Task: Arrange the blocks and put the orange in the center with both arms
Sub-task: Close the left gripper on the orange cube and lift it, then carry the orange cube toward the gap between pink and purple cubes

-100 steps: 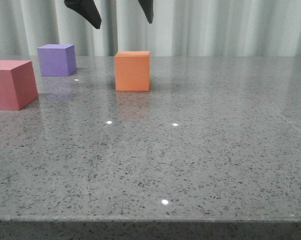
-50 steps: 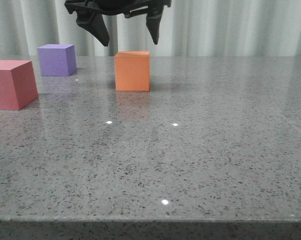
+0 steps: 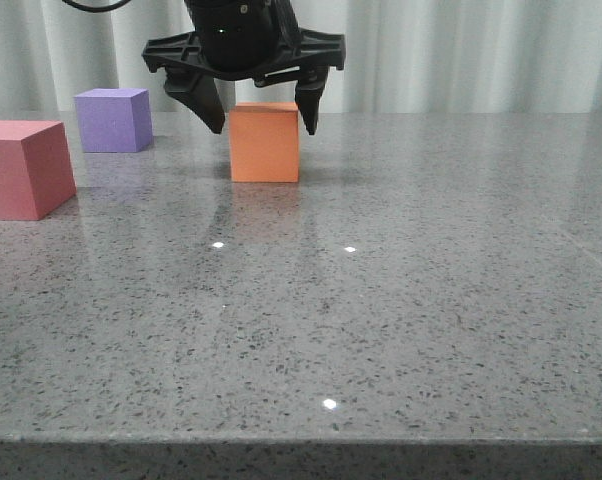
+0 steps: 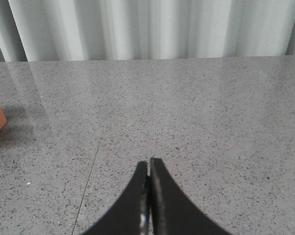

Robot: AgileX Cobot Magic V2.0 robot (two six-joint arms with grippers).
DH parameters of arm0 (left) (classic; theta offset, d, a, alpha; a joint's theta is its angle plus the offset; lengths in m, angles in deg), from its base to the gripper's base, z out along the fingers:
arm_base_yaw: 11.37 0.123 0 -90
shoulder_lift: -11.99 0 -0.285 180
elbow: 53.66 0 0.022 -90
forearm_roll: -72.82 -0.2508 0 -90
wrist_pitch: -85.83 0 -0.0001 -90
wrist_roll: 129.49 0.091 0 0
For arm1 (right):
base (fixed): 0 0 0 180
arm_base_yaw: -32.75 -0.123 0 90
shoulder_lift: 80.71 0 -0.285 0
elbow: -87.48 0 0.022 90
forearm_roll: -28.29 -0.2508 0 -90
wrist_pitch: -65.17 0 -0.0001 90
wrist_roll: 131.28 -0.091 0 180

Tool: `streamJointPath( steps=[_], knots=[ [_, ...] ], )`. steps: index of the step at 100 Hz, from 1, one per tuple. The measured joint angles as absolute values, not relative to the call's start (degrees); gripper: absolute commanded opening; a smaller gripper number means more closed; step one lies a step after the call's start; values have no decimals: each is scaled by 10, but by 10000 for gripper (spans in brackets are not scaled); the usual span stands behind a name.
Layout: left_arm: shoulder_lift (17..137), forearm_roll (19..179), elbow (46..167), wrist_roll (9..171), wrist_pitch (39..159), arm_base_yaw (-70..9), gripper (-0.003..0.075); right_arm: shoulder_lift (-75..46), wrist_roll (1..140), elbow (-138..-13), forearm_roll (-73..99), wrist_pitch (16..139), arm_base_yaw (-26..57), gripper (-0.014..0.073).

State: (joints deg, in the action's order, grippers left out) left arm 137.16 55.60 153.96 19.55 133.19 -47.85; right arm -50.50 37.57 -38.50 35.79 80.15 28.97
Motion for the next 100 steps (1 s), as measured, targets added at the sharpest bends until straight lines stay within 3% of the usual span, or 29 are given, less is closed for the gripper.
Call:
streamJointPath(
  steps=[17,31,80,100],
  knots=[
    [1373,556,1540,195,1332,-479,318,-505,376,-385,358,801,290,-68],
    [1373,557,1542,195,1336,-479,221,-505,376,-385,358,801,290,-68],
    [1272,486,1543,196,1377,-476,209,-505,376,-385,358,801,290,-68],
    [1205,476,1475,196,1365,-432,209,-505,376,-385,358,801,290,-68]
  ],
)
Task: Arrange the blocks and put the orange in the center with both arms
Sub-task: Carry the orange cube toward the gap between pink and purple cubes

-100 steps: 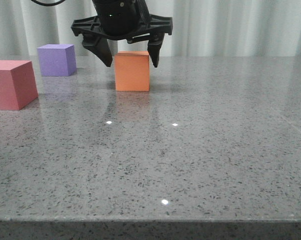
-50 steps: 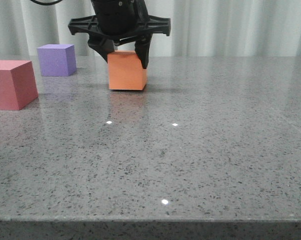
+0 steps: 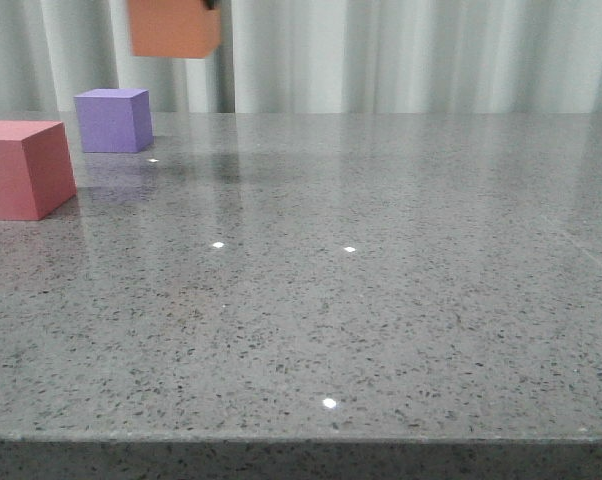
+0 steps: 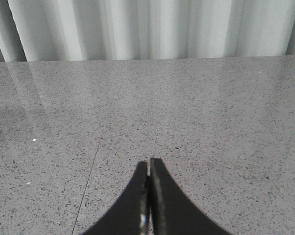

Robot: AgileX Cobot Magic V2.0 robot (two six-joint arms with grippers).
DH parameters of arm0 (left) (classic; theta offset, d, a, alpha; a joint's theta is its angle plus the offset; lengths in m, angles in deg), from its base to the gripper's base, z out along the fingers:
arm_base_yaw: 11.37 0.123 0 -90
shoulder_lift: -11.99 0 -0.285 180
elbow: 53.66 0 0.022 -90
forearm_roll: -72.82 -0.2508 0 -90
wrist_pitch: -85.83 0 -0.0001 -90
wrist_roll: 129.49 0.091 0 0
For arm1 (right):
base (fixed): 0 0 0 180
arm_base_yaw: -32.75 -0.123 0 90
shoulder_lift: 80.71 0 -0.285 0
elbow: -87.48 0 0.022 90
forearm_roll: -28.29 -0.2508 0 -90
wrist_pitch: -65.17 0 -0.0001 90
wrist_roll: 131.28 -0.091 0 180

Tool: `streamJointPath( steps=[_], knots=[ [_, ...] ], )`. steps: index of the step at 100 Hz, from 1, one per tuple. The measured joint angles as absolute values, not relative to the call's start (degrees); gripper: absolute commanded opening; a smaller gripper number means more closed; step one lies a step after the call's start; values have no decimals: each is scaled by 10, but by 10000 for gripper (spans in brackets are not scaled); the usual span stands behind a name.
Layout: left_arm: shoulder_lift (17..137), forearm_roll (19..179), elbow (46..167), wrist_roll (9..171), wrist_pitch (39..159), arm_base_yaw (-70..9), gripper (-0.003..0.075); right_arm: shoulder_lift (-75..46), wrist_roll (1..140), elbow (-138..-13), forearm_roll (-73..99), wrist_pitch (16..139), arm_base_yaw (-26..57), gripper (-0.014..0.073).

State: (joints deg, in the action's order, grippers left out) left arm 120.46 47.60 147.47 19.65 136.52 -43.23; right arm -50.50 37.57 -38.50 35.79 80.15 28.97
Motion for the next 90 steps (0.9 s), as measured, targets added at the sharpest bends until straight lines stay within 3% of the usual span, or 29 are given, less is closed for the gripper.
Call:
streamJointPath(
  steps=[21,44,90],
  knots=[
    [1156,500,1377,207,1298,-346,209,-505,376,-385,358,801,290,-68],
    [1150,618,1359,325,1257,-267,209,-505,376,-385,358,801,290,-68],
    [1193,642,1358,387,1245,-254,209,-505,376,-385,358,801,290,-68]
  ],
)
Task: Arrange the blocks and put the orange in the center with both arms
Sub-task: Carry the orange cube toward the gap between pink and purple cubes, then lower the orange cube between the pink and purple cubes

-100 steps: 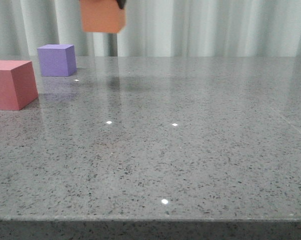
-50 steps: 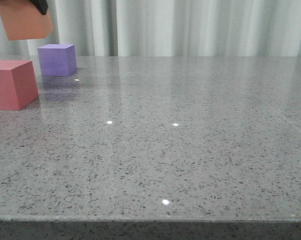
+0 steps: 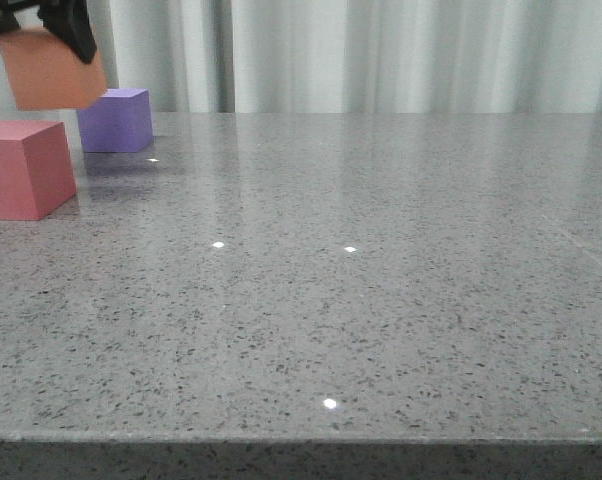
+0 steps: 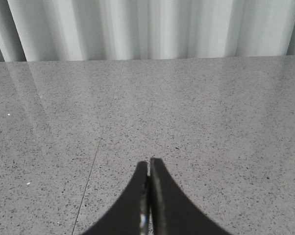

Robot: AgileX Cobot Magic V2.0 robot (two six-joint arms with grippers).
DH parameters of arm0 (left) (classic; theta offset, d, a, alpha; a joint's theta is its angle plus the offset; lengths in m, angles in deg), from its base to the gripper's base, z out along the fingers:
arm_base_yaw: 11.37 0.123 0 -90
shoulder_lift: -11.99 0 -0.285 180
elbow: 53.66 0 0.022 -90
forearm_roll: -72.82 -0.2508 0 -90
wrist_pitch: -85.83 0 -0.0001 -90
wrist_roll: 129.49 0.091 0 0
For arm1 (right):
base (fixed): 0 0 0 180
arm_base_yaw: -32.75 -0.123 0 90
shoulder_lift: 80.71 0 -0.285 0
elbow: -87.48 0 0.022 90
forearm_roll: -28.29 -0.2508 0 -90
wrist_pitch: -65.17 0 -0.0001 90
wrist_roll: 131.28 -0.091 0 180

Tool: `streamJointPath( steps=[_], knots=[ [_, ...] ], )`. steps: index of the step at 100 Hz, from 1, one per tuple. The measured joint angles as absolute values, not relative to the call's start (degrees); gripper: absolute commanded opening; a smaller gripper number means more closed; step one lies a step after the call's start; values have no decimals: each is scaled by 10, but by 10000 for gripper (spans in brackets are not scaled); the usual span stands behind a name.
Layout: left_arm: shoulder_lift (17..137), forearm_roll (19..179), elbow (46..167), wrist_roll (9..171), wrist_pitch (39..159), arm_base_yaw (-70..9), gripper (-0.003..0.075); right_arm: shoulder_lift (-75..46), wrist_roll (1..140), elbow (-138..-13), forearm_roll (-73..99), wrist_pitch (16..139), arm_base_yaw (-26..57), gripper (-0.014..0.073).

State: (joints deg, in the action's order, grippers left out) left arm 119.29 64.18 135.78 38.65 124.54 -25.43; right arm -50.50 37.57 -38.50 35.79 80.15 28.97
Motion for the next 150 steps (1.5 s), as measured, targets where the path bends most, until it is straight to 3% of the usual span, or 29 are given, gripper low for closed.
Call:
streamJointPath(
  steps=[150],
  knots=[
    [1221,649,1328,406,1212,-262,209,-505,376,-385,358,801,290,-68]
  ],
)
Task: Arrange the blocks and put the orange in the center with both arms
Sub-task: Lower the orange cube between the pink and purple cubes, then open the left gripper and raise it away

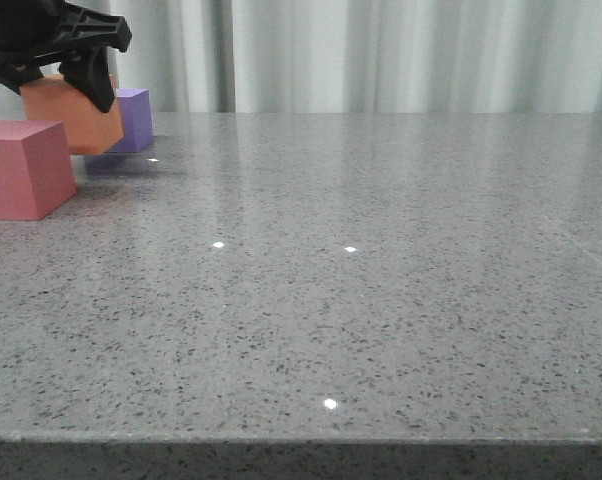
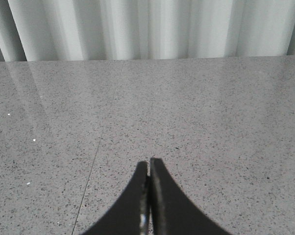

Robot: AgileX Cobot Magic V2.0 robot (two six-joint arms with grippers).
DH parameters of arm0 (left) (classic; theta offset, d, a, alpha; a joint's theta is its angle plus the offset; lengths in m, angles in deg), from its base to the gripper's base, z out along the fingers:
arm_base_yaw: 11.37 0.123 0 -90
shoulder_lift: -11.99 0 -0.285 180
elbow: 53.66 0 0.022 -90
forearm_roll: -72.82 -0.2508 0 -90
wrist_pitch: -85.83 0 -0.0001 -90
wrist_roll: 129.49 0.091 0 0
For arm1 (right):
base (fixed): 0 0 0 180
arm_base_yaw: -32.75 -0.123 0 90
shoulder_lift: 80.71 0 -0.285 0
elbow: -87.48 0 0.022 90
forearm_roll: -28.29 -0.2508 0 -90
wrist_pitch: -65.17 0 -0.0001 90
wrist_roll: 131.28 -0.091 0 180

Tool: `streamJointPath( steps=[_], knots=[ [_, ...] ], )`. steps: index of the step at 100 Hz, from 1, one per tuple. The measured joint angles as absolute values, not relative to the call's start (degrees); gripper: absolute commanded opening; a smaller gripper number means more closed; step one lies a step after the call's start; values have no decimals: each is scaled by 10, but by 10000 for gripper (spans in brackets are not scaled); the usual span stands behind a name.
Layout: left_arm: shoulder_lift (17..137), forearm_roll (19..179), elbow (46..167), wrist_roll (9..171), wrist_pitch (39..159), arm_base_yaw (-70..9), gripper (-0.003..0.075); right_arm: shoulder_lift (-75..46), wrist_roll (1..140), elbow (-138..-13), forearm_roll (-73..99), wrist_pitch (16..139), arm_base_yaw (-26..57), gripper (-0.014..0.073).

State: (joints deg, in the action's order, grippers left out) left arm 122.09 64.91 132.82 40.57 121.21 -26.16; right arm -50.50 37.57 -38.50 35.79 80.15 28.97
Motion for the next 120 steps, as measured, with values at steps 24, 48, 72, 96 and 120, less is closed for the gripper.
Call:
streamJointPath(
  steps=[24,48,72,96,120],
  knots=[
    [1248,648,1328,406,1219,-262,223,-505,376,-385,358,801,290,-68],
    [1251,647,1329,406,1219,-262,602,-505,376,-385,358,801,290,-68],
    [1255,647,1337,406,1231,-262,690,-505,376,-385,358,801,290,-68],
    [1183,647,1342,406,1231,-262,690,-505,376,-385,358,801,290,-68],
    [1093,646,1316,406,1227,-252,690,-505,376,-385,358,801,290,-68]
  ],
)
